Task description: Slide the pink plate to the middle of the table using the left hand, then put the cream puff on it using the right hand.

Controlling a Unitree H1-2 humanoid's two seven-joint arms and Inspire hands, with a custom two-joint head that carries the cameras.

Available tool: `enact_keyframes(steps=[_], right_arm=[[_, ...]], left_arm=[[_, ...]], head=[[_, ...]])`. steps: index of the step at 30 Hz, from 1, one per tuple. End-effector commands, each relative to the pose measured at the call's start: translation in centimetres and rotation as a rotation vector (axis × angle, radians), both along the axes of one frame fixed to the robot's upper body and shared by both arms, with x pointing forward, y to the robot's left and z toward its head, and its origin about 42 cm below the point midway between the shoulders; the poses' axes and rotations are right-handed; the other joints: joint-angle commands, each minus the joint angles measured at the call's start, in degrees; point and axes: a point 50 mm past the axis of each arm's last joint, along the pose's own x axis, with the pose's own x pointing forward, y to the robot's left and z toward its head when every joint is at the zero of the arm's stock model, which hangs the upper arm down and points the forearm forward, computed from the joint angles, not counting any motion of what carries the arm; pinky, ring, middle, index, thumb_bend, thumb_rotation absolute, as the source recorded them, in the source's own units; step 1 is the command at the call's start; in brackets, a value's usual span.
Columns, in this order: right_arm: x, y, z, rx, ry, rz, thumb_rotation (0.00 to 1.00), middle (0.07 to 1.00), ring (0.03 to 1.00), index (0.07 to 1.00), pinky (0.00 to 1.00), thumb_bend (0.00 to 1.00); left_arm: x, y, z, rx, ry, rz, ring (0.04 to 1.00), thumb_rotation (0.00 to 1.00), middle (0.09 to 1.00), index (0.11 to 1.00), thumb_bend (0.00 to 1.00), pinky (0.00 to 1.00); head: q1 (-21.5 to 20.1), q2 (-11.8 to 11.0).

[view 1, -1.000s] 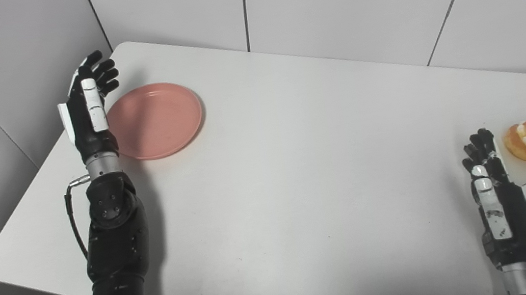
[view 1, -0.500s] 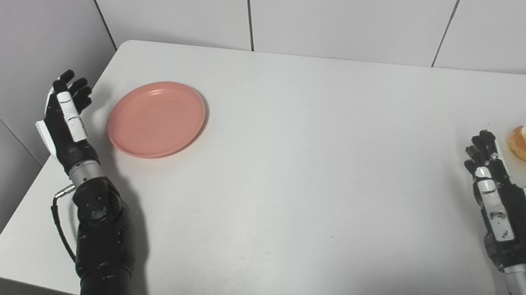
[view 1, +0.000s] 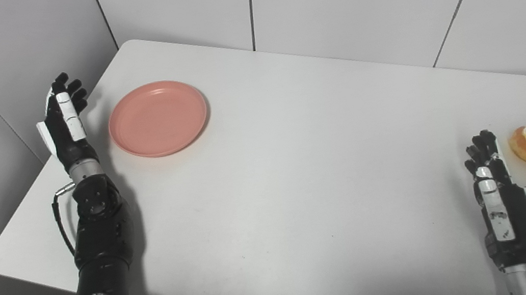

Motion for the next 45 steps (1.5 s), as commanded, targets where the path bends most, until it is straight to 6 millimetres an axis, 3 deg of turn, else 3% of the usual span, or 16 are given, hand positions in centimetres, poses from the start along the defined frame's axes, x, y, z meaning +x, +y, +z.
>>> enact_keyframes(steps=[1, 12, 19, 22, 27, 31, 33, 45], right_arm=[[-0.3, -0.4, -0.4, -0.003, -0.002, -0.01, 0.87, 1.0, 1.0, 1.0, 1.0, 0.56], [-0.1, -0.3, -0.2, 0.003, -0.009, -0.008, 0.87, 1.0, 1.0, 1.0, 1.0, 0.57], [-0.1, -0.3, -0.1, 0.019, -0.006, -0.011, 0.86, 1.0, 1.0, 1.0, 1.0, 0.57], [-0.2, -0.3, 0.0, 0.014, -0.003, -0.008, 0.86, 1.0, 1.0, 1.0, 1.0, 0.57], [-0.2, -0.3, -0.1, 0.022, -0.001, -0.007, 0.87, 1.0, 1.0, 1.0, 1.0, 0.58], [-0.2, -0.4, -0.1, 0.01, -0.011, -0.01, 0.87, 1.0, 1.0, 1.0, 1.0, 0.57], [-0.2, -0.4, -0.2, 0.014, -0.01, -0.009, 0.87, 1.0, 1.0, 1.0, 1.0, 0.58], [-0.1, -0.5, -0.1, 0.018, -0.006, -0.005, 0.86, 1.0, 1.0, 1.0, 1.0, 0.58]], left_arm=[[0.4, 0.2, 0.6, 0.036, -0.044, -0.027, 0.753, 1.0, 0.767, 0.764, 0.69, 0.75], [1.0, -2.1, -0.3, 0.048, 0.034, -0.072, 0.767, 1.0, 0.77, 0.752, 0.79, 0.75], [1.1, -3.1, -0.6, 0.0, 0.047, -0.105, 0.8, 1.0, 0.797, 0.807, 0.74, 0.82], [1.3, -3.4, -1.0, -0.035, 0.072, -0.117, 0.843, 1.0, 0.828, 0.83, 0.76, 0.87], [1.1, -3.5, -1.6, -0.031, 0.097, -0.124, 0.859, 1.0, 0.845, 0.85, 0.72, 0.88], [1.2, -3.3, -2.0, -0.031, 0.115, -0.118, 0.871, 1.0, 0.857, 0.847, 0.74, 0.9], [1.1, -3.1, -2.1, -0.037, 0.106, -0.113, 0.883, 1.0, 0.869, 0.869, 0.69, 0.92], [1.1, -2.3, -2.1, -0.055, 0.117, -0.073, 0.857, 1.0, 0.844, 0.845, 0.67, 0.86]], head=[[0.1, 0.04], [-0.04, 0.08], [0.03, 0.26], [0.04, 0.36], [0.04, 0.36], [0.04, 0.36], [0.04, 0.36], [0.22, 0.45]])
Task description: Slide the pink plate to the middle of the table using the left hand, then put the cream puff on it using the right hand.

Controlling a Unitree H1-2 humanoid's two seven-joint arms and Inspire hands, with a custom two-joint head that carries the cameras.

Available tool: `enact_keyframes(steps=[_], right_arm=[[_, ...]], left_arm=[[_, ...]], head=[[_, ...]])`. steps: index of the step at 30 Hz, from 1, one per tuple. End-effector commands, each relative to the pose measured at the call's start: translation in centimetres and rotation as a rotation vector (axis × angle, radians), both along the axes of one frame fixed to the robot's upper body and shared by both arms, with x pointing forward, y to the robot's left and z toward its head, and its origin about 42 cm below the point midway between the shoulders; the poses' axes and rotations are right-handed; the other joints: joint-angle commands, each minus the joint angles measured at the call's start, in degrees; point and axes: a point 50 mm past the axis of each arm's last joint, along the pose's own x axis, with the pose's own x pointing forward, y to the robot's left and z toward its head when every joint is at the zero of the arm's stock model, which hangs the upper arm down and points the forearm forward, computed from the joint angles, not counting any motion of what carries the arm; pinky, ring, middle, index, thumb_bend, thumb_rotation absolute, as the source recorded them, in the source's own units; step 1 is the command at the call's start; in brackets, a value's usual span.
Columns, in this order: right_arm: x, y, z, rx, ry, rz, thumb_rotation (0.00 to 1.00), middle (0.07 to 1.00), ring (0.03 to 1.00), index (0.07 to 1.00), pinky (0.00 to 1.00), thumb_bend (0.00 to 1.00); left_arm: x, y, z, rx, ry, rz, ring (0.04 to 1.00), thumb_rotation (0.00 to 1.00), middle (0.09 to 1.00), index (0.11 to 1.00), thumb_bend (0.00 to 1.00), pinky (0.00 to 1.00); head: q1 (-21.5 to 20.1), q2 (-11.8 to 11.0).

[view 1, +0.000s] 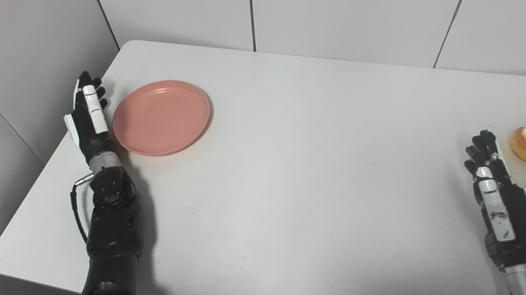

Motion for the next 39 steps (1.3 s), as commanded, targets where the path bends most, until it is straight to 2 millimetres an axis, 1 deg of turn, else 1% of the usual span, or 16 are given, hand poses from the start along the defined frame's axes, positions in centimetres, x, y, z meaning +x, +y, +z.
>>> enact_keyframes(steps=[1, 4, 7, 8, 10, 12, 13, 15, 18, 22, 24, 30, 33, 37, 39], right_arm=[[-0.2, -0.4, -0.1, 0.008, -0.005, -0.009, 0.85, 1.0, 1.0, 1.0, 1.0, 0.58], [-0.2, -0.3, -0.2, 0.011, -0.002, -0.01, 0.86, 1.0, 1.0, 1.0, 1.0, 0.58], [-0.2, -0.3, -0.1, 0.009, -0.004, -0.011, 0.87, 1.0, 1.0, 1.0, 1.0, 0.58], [-0.2, -0.3, -0.1, 0.006, -0.004, -0.013, 0.87, 1.0, 1.0, 1.0, 1.0, 0.58], [-0.2, -0.3, -0.1, 0.002, -0.005, -0.017, 0.87, 1.0, 1.0, 1.0, 1.0, 0.59], [-0.2, -0.3, 0.0, -0.001, -0.008, -0.017, 0.87, 1.0, 1.0, 1.0, 1.0, 0.58], [-0.2, -0.3, 0.0, -0.001, -0.009, -0.017, 0.88, 1.0, 1.0, 1.0, 1.0, 0.58], [-0.1, -0.3, -0.1, 0.005, -0.004, -0.016, 0.87, 1.0, 1.0, 1.0, 1.0, 0.58], [-0.1, -0.3, -0.2, 0.002, -0.006, -0.011, 0.87, 1.0, 1.0, 1.0, 1.0, 0.57], [-0.1, -0.3, -0.1, 0.001, -0.013, -0.016, 0.87, 1.0, 1.0, 1.0, 1.0, 0.56], [-0.1, -0.3, -0.1, 0.001, -0.012, -0.016, 0.87, 1.0, 1.0, 1.0, 1.0, 0.58], [-0.1, -0.3, -0.1, -0.004, -0.015, -0.015, 0.88, 1.0, 1.0, 1.0, 1.0, 0.57], [-0.1, -0.2, -0.1, 0.006, -0.012, -0.009, 0.86, 1.0, 1.0, 1.0, 1.0, 0.56], [0.0, -0.1, -0.1, 0.015, -0.016, -0.003, 0.86, 1.0, 1.0, 1.0, 1.0, 0.55], [0.0, -0.2, 0.0, 0.001, -0.02, -0.007, 0.86, 1.0, 1.0, 1.0, 1.0, 0.54]], left_arm=[[-0.7, 0.1, -1.4, 0.006, 0.04, -0.015, 0.86, 1.0, 0.847, 0.848, 0.67, 0.86], [-0.8, -0.1, -1.4, 0.012, 0.06, -0.059, 0.859, 1.0, 0.851, 0.833, 0.75, 0.86], [-0.7, -0.2, -1.5, 0.023, 0.073, -0.096, 0.856, 1.0, 0.841, 0.807, 0.79, 0.87], [-0.7, -0.3, -1.6, 0.027, 0.081, -0.121, 0.857, 1.0, 0.84, 0.807, 0.79, 0.87], [-0.6, -0.6, -1.4, 0.036, 0.093, -0.165, 0.871, 1.0, 0.855, 0.818, 0.83, 0.89], [-0.6, -0.7, -1.5, 0.035, 0.089, -0.192, 0.872, 1.0, 0.856, 0.821, 0.85, 0.89], [-0.5, -0.7, -1.6, 0.03, 0.086, -0.202, 0.869, 0.98, 0.854, 0.821, 0.87, 0.89], [-0.4, -1.1, -1.6, 0.027, 0.086, -0.219, 0.868, 0.98, 0.853, 0.822, 0.86, 0.88], [-0.5, -2.2, -1.0, 0.014, 0.08, -0.234, 0.859, 1.0, 0.852, 0.824, 0.8, 0.86], [-0.5, -3.1, -0.7, 0.022, 0.106, -0.275, 0.867, 1.0, 0.86, 0.843, 0.76, 0.87], [-0.5, -3.5, -0.4, 0.028, 0.127, -0.304, 0.876, 1.0, 0.865, 0.845, 0.76, 0.87], [-0.6, -4.9, 0.2, 0.032, 0.161, -0.359, 0.877, 1.0, 0.859, 0.837, 0.8, 0.87], [-0.6, -5.8, 0.5, 0.047, 0.172, -0.39, 0.875, 1.0, 0.861, 0.844, 0.81, 0.86], [-0.4, -7.0, 0.5, 0.06, 0.176, -0.43, 0.87, 1.0, 0.859, 0.849, 0.82, 0.86], [-0.3, -7.7, 0.5, 0.058, 0.18, -0.446, 0.877, 1.0, 0.863, 0.855, 0.81, 0.86]], head=[[0.04, -0.08], [0.02, -0.06], [-0.02, -0.06], [-0.02, -0.06], [-0.04, 0.06], [-0.04, 0.06], [-0.04, 0.06], [-0.04, 0.06], [-0.04, 0.06], [-0.04, 0.06], [-0.04, 0.06], [-0.44, 0.22], [-0.64, 0.24], [-0.64, 0.24], [-0.64, 0.24]])
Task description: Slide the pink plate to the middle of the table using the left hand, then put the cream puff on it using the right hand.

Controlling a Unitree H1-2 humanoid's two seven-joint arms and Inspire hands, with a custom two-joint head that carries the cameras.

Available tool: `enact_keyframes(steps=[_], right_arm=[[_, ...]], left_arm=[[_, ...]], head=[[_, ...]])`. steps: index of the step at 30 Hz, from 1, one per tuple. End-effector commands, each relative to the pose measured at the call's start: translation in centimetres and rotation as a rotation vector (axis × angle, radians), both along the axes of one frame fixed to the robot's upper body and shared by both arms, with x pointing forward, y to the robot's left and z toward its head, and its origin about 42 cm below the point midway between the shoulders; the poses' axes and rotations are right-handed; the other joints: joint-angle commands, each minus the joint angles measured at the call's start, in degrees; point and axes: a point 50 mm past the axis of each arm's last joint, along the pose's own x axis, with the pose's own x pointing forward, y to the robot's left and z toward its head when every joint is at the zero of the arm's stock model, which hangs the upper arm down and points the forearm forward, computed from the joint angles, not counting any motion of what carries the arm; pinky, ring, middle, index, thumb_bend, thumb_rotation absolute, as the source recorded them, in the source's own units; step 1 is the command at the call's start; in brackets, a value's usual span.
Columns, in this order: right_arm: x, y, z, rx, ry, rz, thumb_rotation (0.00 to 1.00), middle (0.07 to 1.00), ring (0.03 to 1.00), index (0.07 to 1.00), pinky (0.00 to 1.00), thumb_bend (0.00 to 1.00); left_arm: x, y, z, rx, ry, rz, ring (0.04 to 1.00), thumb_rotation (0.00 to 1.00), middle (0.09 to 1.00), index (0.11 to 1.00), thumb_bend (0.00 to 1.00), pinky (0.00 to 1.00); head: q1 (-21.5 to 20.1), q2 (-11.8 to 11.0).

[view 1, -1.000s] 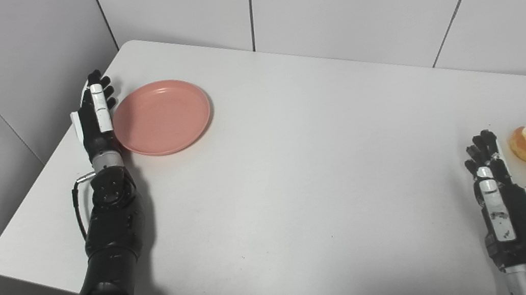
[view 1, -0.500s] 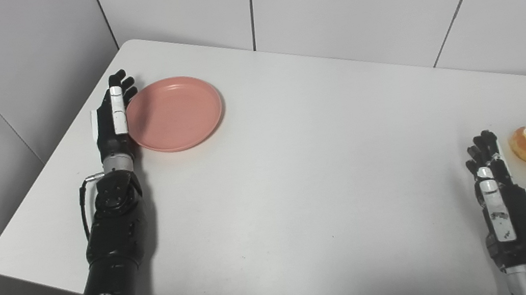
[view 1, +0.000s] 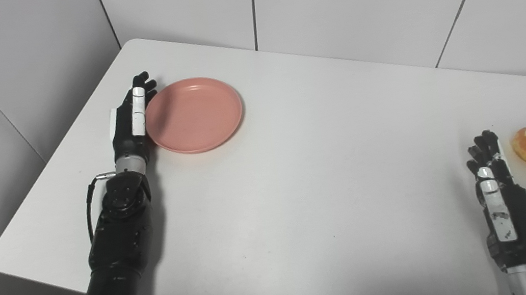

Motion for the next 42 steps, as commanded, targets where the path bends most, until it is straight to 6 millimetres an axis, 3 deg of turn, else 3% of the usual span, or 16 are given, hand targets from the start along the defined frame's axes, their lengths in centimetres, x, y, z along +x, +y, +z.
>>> enact_keyframes(steps=[1, 21, 27, 31, 42], right_arm=[[0.0, 0.0, 0.0, 0.003, -0.019, -0.005, 0.86, 1.0, 1.0, 1.0, 1.0, 0.55], [0.2, 0.1, -0.2, 0.023, -0.004, 0.006, 0.86, 1.0, 1.0, 1.0, 1.0, 0.58], [0.3, 0.2, -0.2, 0.035, -0.005, 0.009, 0.85, 1.0, 1.0, 1.0, 1.0, 0.55], [0.4, 0.2, -0.3, 0.033, -0.006, 0.005, 0.84, 1.0, 1.0, 1.0, 1.0, 0.58], [0.2, 0.2, -0.3, 0.02, -0.014, -0.008, 0.84, 1.0, 1.0, 1.0, 1.0, 0.57]], left_arm=[[0.4, -2.2, -0.3, -0.008, 0.027, -0.093, 0.882, 1.0, 0.866, 0.859, 0.8, 0.87], [1.2, -6.5, -1.3, 0.036, 0.033, -0.197, 0.909, 1.0, 0.892, 0.875, 0.74, 0.9], [1.1, -7.8, -1.4, 0.061, 0.046, -0.228, 0.898, 1.0, 0.883, 0.871, 0.78, 0.89], [1.2, -8.7, -1.9, 0.084, 0.05, -0.269, 0.9, 1.0, 0.885, 0.878, 0.74, 0.9], [0.8, -10.6, -3.0, 0.08, 0.065, -0.329, 0.898, 1.0, 0.896, 0.883, 0.77, 0.9]], head=[[-0.02, -0.02], [-0.41, -0.11], [-0.63, -0.03], [-0.76, -0.1], [-2.29, 0.23]])
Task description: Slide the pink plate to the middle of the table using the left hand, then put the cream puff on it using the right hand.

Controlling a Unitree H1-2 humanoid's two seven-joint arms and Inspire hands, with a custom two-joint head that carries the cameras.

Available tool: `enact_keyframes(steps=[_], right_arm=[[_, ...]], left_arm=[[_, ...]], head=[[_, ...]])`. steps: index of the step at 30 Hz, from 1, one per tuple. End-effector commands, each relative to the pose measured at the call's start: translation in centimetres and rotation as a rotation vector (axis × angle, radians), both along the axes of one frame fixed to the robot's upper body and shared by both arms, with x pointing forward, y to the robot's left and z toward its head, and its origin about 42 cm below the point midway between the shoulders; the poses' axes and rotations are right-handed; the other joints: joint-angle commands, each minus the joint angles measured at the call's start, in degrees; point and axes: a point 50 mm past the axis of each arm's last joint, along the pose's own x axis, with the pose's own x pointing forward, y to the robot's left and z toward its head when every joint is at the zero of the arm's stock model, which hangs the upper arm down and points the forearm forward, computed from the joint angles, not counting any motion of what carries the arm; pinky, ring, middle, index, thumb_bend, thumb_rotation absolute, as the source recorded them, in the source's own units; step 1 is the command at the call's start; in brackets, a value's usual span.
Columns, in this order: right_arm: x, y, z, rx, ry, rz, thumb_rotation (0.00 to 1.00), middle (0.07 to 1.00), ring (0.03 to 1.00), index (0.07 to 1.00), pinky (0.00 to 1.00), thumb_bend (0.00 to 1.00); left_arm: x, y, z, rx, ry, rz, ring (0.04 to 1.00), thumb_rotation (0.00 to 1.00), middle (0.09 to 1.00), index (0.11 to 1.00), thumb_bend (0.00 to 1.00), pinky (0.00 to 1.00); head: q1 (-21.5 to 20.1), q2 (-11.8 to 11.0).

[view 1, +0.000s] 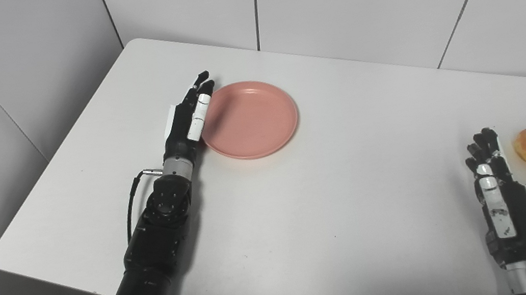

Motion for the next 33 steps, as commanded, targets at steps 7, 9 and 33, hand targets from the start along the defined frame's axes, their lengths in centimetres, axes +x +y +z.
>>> enact_keyframes(steps=[7, 9, 33], right_arm=[[-0.3, 0.3, -0.4, 0.005, -0.017, -0.018, 0.85, 1.0, 1.0, 1.0, 1.0, 0.58], [-0.3, 0.4, -0.4, 0.012, -0.014, -0.014, 0.84, 1.0, 1.0, 1.0, 1.0, 0.59], [-0.6, 1.7, -0.3, 0.018, 0.001, -0.018, 0.83, 1.0, 0.997, 1.0, 1.0, 0.62]], left_arm=[[-0.4, -4.2, -1.8, -0.164, 0.091, -0.165, 0.917, 1.0, 0.913, 0.905, 0.76, 0.91], [-0.4, -4.5, -2.0, -0.2, 0.095, -0.167, 0.922, 1.0, 0.914, 0.906, 0.76, 0.92], [-2.8, -8.7, -2.7, -0.271, 0.123, -0.274, 0.888, 0.98, 0.881, 0.874, 0.77, 0.9]], head=[[-1.25, 0.04], [-1.81, 0.1], [-9.03, 1.37]])
